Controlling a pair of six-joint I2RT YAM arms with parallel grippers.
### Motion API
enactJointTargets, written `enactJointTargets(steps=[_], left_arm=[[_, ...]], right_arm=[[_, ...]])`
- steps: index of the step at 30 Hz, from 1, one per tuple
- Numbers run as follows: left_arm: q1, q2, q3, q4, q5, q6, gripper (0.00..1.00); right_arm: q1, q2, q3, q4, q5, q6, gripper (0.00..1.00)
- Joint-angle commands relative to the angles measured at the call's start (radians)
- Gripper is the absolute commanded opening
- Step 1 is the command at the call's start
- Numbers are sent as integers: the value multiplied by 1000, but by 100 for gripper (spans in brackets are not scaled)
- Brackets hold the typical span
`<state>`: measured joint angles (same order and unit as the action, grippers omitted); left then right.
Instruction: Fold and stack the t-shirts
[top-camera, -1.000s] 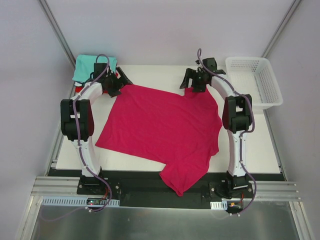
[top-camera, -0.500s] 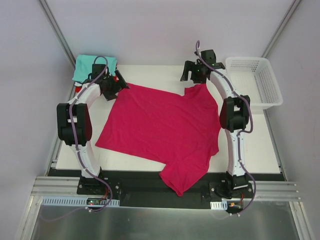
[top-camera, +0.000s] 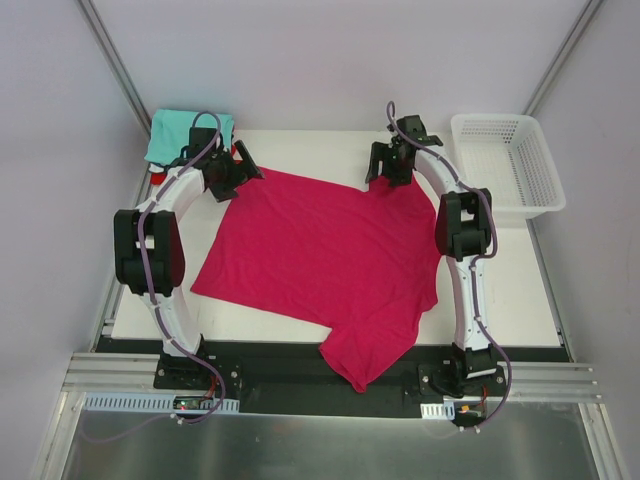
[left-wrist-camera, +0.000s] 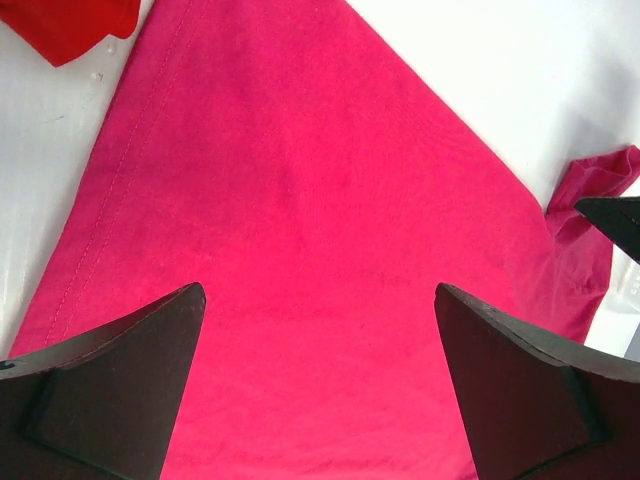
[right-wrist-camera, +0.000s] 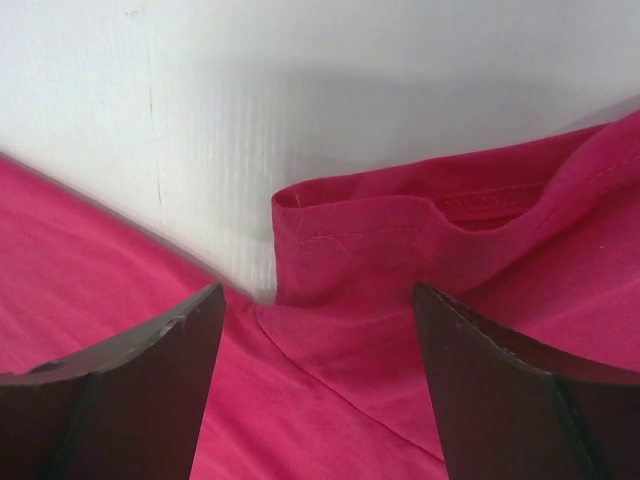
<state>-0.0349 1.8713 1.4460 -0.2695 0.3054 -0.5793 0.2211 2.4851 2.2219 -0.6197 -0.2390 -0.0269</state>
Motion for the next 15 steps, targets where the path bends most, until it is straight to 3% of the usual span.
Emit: enactJointTargets(steps=[1,15], left_arm=[[-8,-67,-4,-13,-11,24,99],[-31,-116,-42,-14,0,19,99]], right_arm=[[4,-8,42,-12,-2,13,78],[3,-202,-159,112,-151,78,83]])
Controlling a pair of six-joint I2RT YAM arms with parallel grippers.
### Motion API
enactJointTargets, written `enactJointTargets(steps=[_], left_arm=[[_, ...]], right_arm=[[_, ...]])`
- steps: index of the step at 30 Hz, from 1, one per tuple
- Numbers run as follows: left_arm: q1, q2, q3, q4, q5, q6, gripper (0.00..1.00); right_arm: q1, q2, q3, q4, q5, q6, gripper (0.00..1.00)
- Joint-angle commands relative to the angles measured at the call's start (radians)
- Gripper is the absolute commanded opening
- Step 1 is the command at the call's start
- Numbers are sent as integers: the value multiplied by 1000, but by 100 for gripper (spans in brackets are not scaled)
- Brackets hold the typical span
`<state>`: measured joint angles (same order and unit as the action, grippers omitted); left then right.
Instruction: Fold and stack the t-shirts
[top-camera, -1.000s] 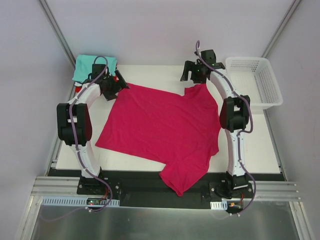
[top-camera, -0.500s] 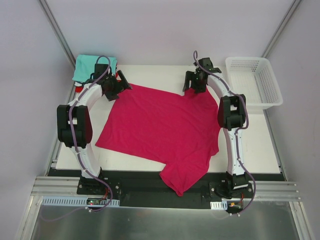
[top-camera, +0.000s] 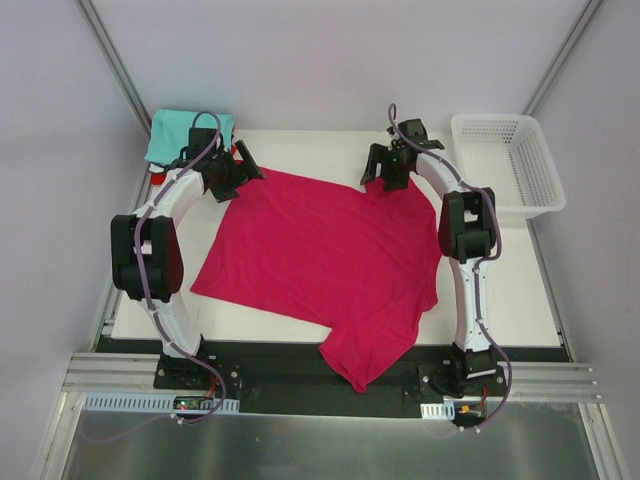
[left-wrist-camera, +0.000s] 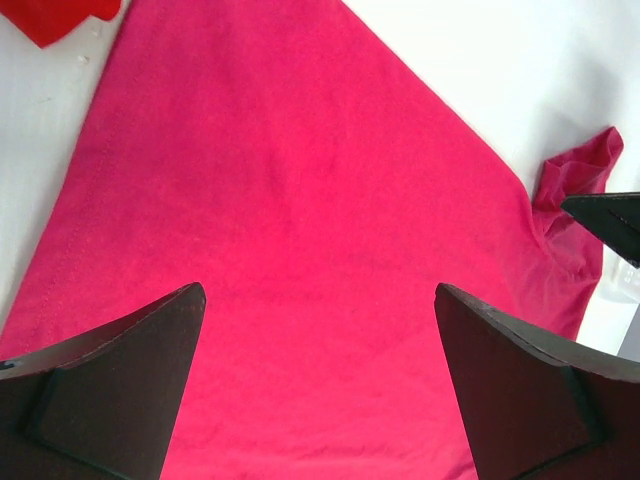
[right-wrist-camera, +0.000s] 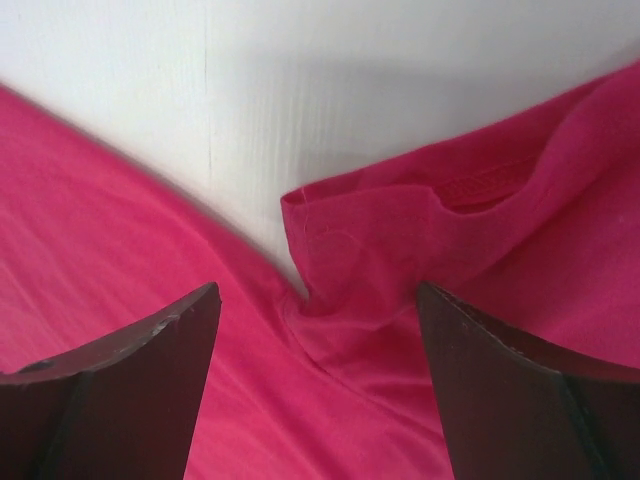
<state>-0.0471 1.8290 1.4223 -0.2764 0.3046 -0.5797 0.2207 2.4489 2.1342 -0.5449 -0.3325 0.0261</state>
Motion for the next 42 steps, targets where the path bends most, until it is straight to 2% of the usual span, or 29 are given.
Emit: enactJointTargets(steps=[1,5,11,15,18,20,21,22,26,42], left_arm=[[-22,-77,-19,-9,4,21,99],[-30,-91,-23,-9,22,26,99],[-33,-125,-37,-13,22,30,99],[-34,-126,-37,-23,30,29,99],[-36,-129,-39,-27,25,35,99],[-36,-129,-37,-30,27,38,99],[-36,-131,-37,-32,24,40,99],[-36,-131,-37,-35,24,41,99],[-36,-120,-31,-40,18,47,99],[-39,-102,1,-55,5,52,99]], right_arm=[[3,-186,-85,42,-62,24,84],[2,-244,-89,31,-68,-20,85],[-26,-225,-45,-36,-72,-43,85],[-20,-278,-178,93,-134,23,85],[-23,-237,-154,124,-190,63,87],[-35,-193,-140,158,-259,115,98],[-38,-179,-143,216,-284,142,100],[-43,-173,-149,253,-330,165,97],[-46,-122,-142,372,-385,264,96],[-53,-70,-86,218,-270,172,96]])
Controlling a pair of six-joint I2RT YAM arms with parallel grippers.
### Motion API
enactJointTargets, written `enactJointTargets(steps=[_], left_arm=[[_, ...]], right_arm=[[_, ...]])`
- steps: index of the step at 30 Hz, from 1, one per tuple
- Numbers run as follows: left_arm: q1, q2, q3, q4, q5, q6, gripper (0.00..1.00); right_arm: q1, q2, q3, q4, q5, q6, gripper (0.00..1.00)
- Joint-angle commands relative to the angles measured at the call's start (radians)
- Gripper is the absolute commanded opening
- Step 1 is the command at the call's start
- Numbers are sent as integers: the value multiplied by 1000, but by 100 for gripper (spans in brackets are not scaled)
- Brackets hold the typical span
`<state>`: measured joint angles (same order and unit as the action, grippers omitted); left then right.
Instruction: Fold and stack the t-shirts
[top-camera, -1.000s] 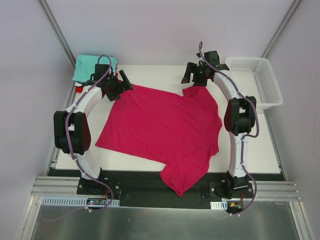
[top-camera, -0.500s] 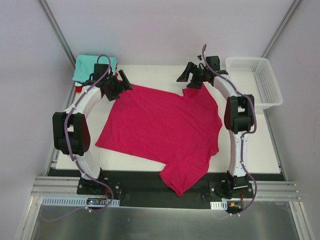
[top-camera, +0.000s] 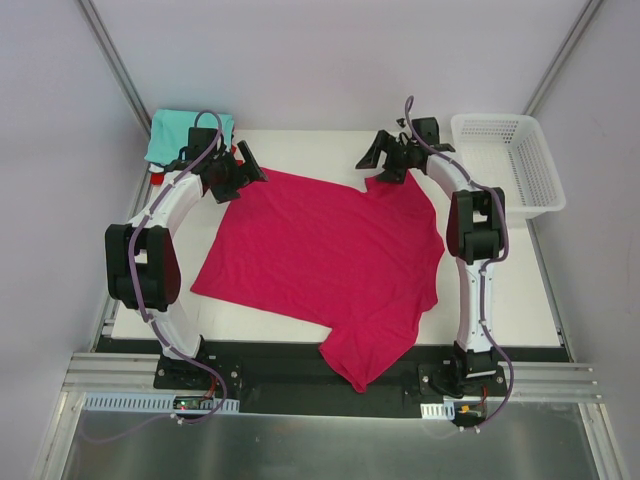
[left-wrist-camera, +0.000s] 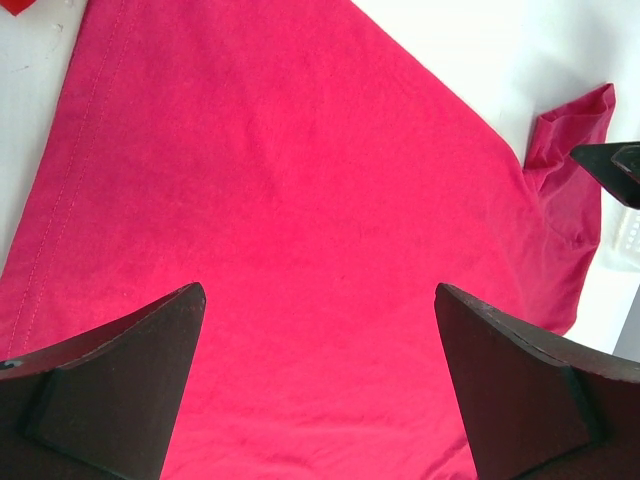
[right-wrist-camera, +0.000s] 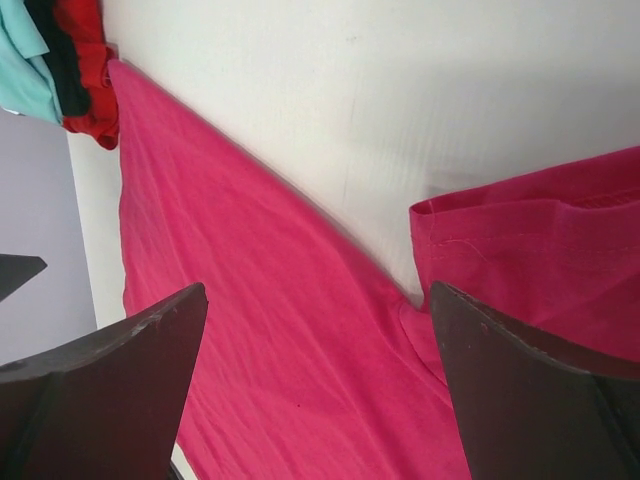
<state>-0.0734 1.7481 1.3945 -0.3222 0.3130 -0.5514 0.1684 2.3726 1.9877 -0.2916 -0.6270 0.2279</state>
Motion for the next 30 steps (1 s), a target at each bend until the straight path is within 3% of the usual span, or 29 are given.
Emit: enactJointTargets(steps=[1,16,23,30], left_arm=[[-12,-24,28,-11,-6,24,99],[-12,-30,35,-21,-29,41,99],[-12,-41,28,-38,-48,65,99],[-11,-42,34,-57,-60,76,99]], right_arm=[[-1,25,69,-43,24,-30,96],[11,126,140,8,21,25,96],[-3,227,246,123,-42,152,96],[-9,278,241,262,-82,269,96]])
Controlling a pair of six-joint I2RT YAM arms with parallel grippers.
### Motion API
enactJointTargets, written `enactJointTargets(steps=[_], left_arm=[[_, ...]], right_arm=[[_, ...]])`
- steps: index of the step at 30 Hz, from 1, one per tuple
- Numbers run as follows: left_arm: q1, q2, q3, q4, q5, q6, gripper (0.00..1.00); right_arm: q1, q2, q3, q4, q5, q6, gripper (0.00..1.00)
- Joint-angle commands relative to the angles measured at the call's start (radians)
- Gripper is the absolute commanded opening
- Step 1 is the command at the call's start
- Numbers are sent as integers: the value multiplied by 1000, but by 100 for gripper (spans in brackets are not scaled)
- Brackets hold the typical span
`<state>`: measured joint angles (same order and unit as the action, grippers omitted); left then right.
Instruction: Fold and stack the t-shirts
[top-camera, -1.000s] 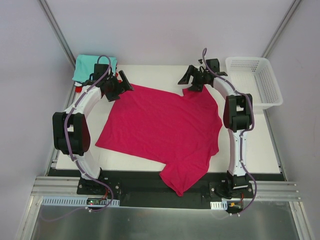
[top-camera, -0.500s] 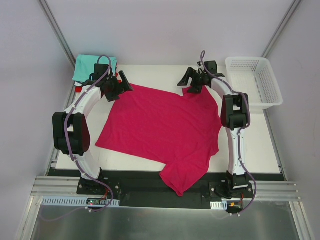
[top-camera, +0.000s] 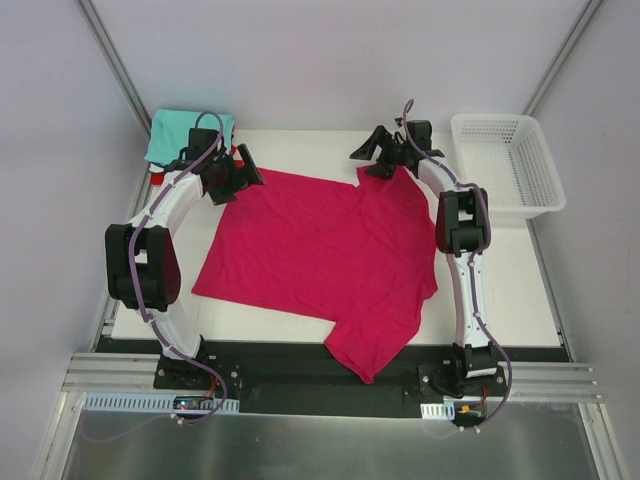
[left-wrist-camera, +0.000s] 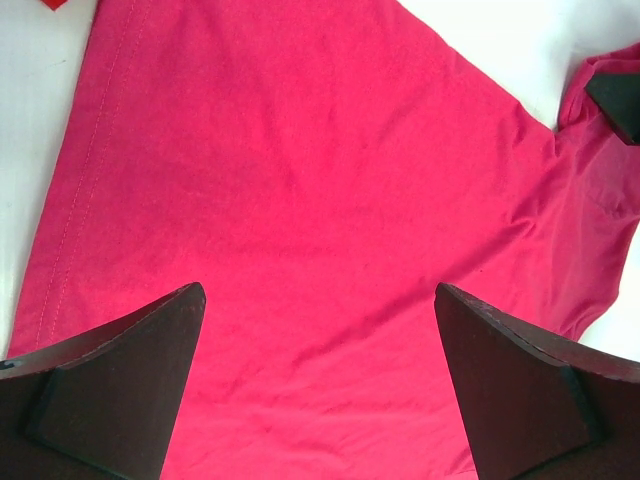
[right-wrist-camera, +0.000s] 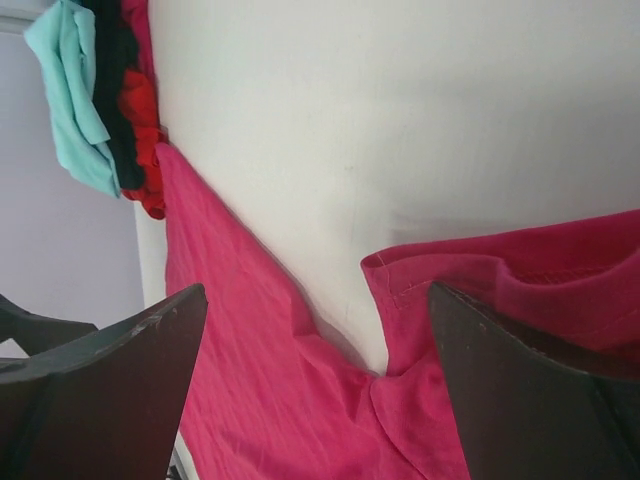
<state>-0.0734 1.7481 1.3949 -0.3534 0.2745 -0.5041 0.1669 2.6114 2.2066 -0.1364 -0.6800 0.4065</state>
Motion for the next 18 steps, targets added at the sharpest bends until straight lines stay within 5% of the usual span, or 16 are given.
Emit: enactJointTargets(steps=[1,7,18], left_arm=[[-11,-42,35,-24,-17,26,99],[-11,-48,26,-24,-14,24,99],[-11,-65,38,-33,-15,24,99]], right_arm=[[-9,42,18,132,-33,101,96],[-20,32,-38,253,-30,127,96],[-90,-60,-111,147,-6,-17,96]])
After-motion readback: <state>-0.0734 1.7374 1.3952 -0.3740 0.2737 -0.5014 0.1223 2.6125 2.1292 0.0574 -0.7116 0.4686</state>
